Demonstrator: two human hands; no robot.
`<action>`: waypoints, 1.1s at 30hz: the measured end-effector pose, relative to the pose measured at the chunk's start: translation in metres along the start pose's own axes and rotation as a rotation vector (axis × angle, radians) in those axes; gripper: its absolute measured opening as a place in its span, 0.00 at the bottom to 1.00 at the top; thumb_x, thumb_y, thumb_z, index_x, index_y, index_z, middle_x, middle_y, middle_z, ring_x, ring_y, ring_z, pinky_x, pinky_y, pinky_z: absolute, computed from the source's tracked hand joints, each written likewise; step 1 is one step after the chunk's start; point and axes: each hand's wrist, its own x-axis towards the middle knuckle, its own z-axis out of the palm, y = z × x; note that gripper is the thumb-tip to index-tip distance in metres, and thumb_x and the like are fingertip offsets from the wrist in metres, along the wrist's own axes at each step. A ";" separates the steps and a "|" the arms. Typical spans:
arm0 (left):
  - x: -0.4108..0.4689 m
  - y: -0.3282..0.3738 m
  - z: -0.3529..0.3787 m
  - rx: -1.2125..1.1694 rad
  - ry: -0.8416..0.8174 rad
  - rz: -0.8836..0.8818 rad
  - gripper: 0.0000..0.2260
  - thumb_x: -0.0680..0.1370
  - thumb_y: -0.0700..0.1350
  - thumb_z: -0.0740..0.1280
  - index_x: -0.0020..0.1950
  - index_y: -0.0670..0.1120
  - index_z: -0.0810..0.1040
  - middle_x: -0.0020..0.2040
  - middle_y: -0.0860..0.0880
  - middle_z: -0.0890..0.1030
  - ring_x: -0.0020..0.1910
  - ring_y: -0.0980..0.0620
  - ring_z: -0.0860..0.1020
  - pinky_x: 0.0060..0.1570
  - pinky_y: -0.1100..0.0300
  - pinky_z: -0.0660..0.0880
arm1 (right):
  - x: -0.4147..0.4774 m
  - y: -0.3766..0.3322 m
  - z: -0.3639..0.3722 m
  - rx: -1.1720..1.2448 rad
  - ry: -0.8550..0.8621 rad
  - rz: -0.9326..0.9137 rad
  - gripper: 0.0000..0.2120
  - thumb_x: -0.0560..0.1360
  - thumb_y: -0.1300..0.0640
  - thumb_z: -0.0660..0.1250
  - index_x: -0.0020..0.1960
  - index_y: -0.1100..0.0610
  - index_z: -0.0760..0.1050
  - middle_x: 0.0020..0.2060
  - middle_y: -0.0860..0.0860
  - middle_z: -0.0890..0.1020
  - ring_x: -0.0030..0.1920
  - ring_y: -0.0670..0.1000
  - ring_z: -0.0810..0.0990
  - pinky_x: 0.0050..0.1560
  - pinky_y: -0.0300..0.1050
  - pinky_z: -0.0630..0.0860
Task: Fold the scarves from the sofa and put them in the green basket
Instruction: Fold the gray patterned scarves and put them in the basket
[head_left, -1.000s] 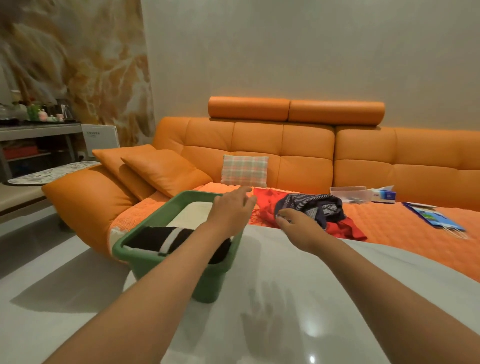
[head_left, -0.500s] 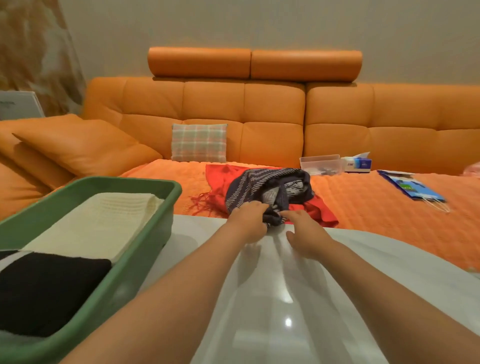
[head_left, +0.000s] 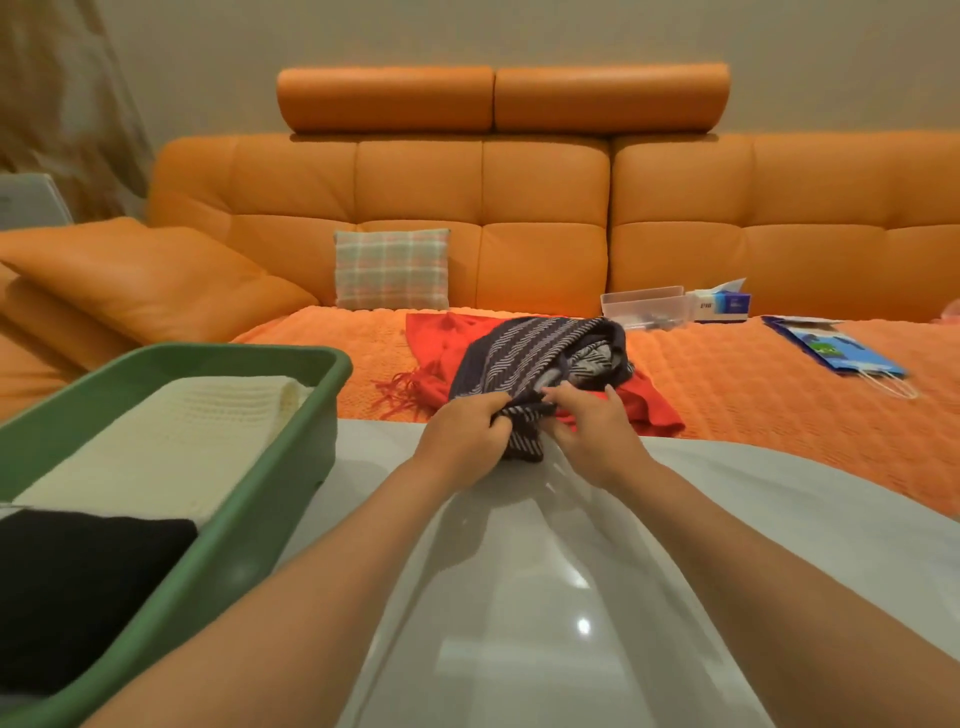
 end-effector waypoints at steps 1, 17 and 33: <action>-0.006 0.004 -0.007 -0.013 -0.010 -0.017 0.09 0.76 0.46 0.59 0.47 0.48 0.78 0.43 0.46 0.82 0.44 0.43 0.77 0.41 0.50 0.71 | -0.006 -0.008 -0.006 0.031 -0.017 -0.015 0.06 0.79 0.56 0.67 0.55 0.51 0.77 0.53 0.46 0.82 0.61 0.55 0.76 0.72 0.60 0.56; -0.178 0.067 -0.086 0.197 -0.795 -0.264 0.04 0.73 0.42 0.66 0.42 0.44 0.79 0.35 0.46 0.73 0.38 0.49 0.72 0.37 0.59 0.71 | -0.172 -0.119 -0.072 0.215 -0.677 0.171 0.05 0.75 0.52 0.72 0.43 0.52 0.82 0.35 0.48 0.80 0.35 0.45 0.76 0.37 0.39 0.74; -0.191 0.079 -0.071 0.417 -0.749 -0.002 0.09 0.76 0.46 0.67 0.56 0.54 0.80 0.59 0.49 0.76 0.58 0.44 0.74 0.60 0.48 0.75 | -0.182 -0.073 -0.061 -0.389 -0.409 0.000 0.14 0.80 0.58 0.62 0.62 0.47 0.78 0.69 0.47 0.76 0.73 0.51 0.68 0.73 0.51 0.59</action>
